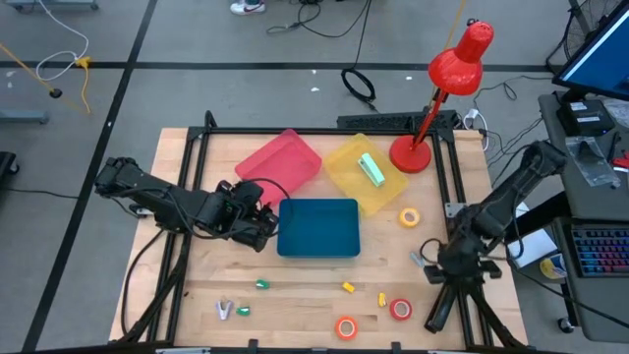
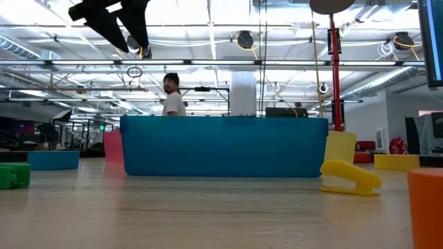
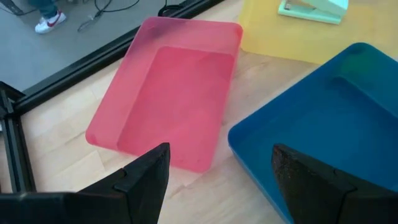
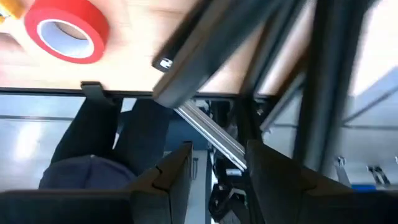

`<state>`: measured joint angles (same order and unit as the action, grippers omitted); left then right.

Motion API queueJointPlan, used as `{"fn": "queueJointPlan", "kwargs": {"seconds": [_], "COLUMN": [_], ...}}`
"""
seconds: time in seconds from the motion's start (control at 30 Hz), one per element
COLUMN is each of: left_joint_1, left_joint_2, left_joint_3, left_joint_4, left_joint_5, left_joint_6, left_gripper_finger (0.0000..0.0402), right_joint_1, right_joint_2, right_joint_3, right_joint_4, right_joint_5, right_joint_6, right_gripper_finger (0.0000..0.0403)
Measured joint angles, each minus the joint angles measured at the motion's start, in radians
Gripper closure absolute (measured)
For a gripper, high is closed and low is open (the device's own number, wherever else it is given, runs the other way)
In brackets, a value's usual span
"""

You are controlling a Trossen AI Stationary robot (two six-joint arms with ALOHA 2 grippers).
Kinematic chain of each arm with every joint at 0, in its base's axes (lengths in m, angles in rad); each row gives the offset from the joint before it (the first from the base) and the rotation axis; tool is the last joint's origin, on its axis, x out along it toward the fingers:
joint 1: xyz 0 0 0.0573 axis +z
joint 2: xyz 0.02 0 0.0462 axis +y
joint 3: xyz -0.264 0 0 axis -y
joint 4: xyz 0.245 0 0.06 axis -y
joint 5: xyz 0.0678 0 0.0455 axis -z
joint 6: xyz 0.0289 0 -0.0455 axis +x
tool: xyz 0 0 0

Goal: Pick and place Stapler, Stapler remover, tape
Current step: Put the black stapler into the yellow bin

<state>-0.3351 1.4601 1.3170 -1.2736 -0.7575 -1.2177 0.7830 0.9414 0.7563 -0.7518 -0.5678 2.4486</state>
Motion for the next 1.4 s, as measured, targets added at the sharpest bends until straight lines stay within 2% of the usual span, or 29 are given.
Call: {"fn": "queueJointPlan", "kwargs": {"seconds": [0.13,0.4,0.73,0.93,1.1,1.2,1.4], "left_joint_1": [0.000,0.000,0.000,0.000,0.000,0.000,0.000], "left_joint_2": [0.000,0.000,0.000,0.000,0.000,0.000,0.000], "left_joint_3": [0.000,0.000,0.000,0.000,0.000,0.000,0.000], "left_joint_4": [0.000,-0.001,-0.001,-0.001,0.000,0.000,0.000], "left_joint_5": [-0.002,-0.002,0.003,0.005,0.006,0.007,0.007], "left_joint_6": [0.004,0.028,0.030,0.029,0.024,0.023,0.027], "left_gripper_finger": [0.0128,0.0128,0.0128,0.0128,0.0128,0.0128,0.0128], "right_joint_1": [0.004,0.041,0.071,0.071,0.075,0.086,0.090], "right_joint_2": [0.090,0.213,0.264,0.264,0.264,0.264,0.264], "right_joint_3": [0.000,0.000,0.000,0.000,0.000,0.000,0.000], "right_joint_4": [0.055,0.099,0.086,0.067,0.067,0.067,0.075], "right_joint_5": [0.077,0.058,0.043,0.100,0.097,0.095,0.094], "right_joint_6": [-0.007,-0.016,-0.021,-0.034,-0.037,-0.037,-0.037], "right_gripper_finger": [0.0259,0.0259,0.0259,0.0259,0.0258,0.0247,0.0198]}}
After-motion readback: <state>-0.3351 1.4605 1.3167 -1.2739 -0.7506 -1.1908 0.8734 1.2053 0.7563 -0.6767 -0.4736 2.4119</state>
